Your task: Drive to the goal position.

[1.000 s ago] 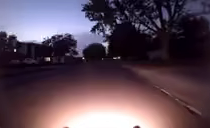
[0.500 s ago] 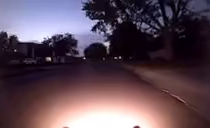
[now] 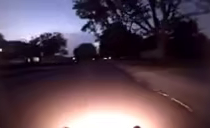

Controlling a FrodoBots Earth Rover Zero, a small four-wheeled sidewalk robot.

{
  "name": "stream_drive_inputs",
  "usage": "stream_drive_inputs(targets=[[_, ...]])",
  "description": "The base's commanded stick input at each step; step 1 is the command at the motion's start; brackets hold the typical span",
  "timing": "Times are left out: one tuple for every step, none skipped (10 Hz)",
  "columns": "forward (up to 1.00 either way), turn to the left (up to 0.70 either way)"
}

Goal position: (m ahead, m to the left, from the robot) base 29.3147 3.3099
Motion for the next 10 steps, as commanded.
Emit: stream_drive_inputs(targets=[[0.7,0.0],[0.7,0.0],[0.7,0.0],[0.7,0.0],[0.7,0.0],[0.7,0.0],[0.7,0.0],[0.7,0.0],[0.7,0.0],[0.7,0.0]])
